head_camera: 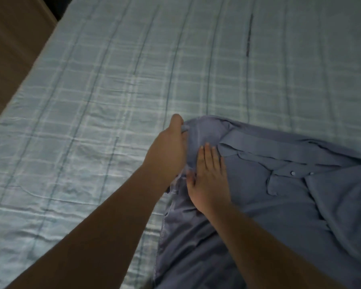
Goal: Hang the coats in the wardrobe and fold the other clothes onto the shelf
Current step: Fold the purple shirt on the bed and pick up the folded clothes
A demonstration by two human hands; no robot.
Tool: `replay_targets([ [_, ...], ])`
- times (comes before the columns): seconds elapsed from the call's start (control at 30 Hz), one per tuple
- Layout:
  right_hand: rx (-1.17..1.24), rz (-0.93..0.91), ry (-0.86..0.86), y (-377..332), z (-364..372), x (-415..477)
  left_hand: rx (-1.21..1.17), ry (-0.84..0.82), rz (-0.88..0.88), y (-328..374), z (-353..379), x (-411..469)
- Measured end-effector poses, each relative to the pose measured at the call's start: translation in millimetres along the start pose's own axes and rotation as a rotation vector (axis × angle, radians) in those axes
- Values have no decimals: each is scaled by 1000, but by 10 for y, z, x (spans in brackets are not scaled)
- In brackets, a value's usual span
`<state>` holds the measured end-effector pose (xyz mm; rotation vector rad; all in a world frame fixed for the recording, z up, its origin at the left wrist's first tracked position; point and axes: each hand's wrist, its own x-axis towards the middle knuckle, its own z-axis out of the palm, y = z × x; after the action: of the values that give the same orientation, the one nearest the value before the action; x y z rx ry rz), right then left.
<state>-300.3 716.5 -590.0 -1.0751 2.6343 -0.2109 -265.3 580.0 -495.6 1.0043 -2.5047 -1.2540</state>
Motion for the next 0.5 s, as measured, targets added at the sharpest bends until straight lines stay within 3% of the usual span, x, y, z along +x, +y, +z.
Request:
replay_targets([
  [0.17,106,161,62,655,-348,-554,-115,-144,-121,339,744,-200],
  [0.27,147,204,57,952,-421,-747,-31,-285,-222,383,1101,-362],
  [0.33,115,163,55,1051,-444,-740,27,-132,-320,340,1147,-449],
  [0.37,92,135,58,1070,-452,-699,61,20,-255,279,1132,-500],
  [0.4,67,106,66,1075,-448,-644,170,55,-40,208,1123,-557],
  [0.47,19,40,83,1040,-431,-519,438,-10,311,-23,1142,-672],
  [0.5,-6,5,77,1011,-411,-458,533,-47,322,-141,1149,-712],
])
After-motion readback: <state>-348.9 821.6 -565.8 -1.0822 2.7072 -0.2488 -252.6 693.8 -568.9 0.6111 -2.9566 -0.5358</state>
